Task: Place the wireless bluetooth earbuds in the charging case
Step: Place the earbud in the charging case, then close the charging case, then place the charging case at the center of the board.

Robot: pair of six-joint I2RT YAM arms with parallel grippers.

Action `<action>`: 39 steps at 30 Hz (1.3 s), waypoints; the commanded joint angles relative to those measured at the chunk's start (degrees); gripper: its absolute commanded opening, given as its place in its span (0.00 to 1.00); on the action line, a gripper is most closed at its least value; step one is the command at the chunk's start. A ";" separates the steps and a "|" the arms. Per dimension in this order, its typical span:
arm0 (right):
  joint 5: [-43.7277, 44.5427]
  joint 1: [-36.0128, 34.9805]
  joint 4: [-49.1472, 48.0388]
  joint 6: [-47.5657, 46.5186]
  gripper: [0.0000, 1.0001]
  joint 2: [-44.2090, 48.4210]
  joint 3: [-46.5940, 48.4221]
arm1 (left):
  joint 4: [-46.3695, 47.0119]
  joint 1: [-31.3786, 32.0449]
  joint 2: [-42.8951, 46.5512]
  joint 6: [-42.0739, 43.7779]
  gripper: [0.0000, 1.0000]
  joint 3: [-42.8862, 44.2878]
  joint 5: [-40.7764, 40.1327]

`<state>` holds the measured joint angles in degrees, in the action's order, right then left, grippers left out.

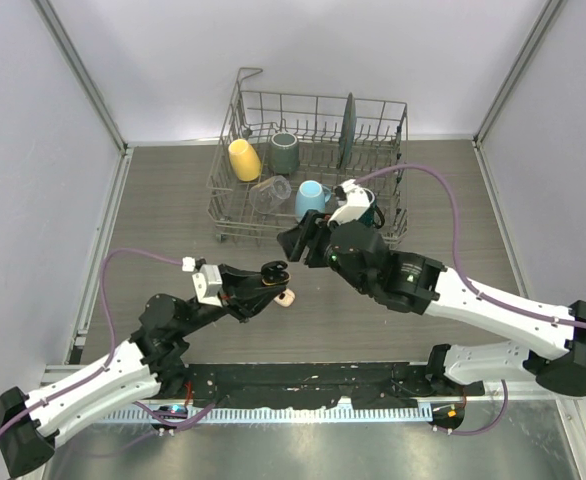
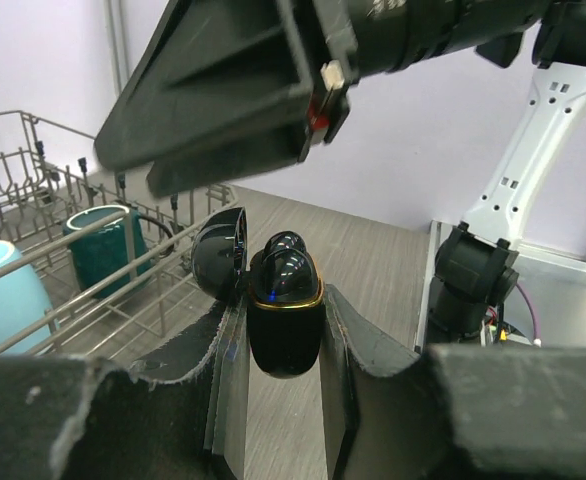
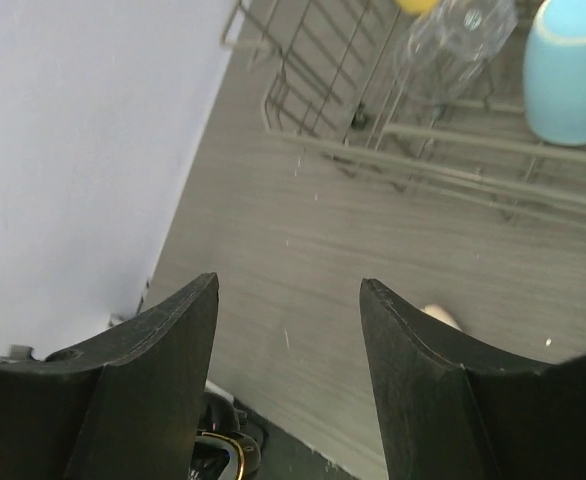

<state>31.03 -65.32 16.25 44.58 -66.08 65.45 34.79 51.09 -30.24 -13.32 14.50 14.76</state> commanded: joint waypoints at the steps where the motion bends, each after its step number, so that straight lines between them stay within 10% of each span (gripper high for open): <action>1: -10.28 0.72 2.64 0.25 0.64 -1.94 3.46 | 1.25 -0.11 -1.75 -0.65 0.00 3.25 3.78; 22: -21.80 0.90 -1.92 0.95 0.63 5.70 -9.20 | 4.77 -0.11 -3.51 -1.88 0.00 1.32 -4.65; 39: 9.49 1.07 10.20 17.99 0.63 22.21 -19.74 | -19.84 -0.03 -5.35 -28.23 0.00 0.45 -5.53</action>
<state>33.56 -64.14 24.60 57.45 -47.99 47.81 19.84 51.24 -34.79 -28.73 15.51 10.50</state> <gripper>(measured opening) 0.633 0.314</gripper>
